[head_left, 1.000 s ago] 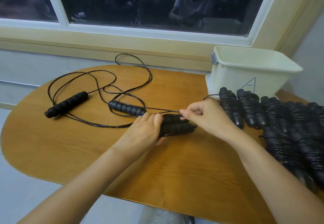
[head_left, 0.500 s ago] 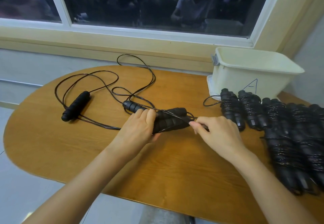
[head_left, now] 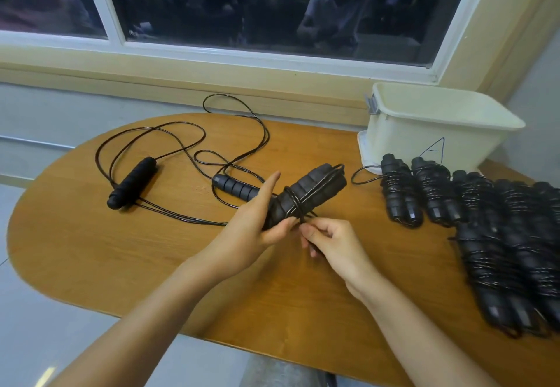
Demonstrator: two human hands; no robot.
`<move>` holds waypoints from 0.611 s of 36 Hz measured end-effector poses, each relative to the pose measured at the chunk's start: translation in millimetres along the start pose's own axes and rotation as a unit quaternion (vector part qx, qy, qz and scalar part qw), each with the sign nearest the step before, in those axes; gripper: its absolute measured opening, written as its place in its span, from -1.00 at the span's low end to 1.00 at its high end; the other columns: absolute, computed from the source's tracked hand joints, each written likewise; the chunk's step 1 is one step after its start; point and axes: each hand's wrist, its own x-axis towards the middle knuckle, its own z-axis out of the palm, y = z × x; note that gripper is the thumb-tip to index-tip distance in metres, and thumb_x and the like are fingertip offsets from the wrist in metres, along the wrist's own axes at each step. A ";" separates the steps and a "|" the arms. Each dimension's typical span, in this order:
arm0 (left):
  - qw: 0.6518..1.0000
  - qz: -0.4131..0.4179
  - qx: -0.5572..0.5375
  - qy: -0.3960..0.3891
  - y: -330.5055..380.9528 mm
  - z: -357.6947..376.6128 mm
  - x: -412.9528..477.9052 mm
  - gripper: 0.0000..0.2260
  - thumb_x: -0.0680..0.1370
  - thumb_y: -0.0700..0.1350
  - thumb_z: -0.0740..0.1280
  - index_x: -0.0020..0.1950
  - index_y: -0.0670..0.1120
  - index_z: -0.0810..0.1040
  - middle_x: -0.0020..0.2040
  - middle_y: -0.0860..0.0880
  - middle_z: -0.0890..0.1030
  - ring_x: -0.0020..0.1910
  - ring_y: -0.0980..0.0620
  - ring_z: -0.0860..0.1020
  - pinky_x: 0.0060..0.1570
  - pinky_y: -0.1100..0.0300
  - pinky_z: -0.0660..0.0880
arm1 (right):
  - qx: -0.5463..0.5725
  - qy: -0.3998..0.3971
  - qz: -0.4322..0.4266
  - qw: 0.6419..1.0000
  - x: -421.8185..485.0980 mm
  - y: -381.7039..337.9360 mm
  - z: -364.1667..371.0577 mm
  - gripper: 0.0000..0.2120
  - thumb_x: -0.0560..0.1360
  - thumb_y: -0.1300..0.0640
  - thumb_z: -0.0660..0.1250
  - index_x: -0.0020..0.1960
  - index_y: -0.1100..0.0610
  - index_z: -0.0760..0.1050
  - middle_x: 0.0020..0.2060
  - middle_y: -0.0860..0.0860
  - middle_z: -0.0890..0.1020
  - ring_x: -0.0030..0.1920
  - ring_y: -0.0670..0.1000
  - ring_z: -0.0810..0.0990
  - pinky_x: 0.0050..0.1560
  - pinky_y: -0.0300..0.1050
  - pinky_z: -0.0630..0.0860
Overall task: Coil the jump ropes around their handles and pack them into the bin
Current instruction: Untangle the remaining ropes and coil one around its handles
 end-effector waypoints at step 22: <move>0.999 0.036 0.005 -0.029 -1.8 -10.9 8.9 -0.58 0.52 0.16 0.38 0.28 0.02 0.37 0.01 0.15 0.60 -0.05 0.20 0.59 -0.06 0.25 0.53 | -0.182 0.005 -0.159 0.970 -0.9 20.5 -5.8 -0.83 0.52 -0.11 0.26 -0.25 -0.20 0.50 -0.37 -0.19 0.56 -0.24 -0.13 0.57 -0.14 -0.13 0.50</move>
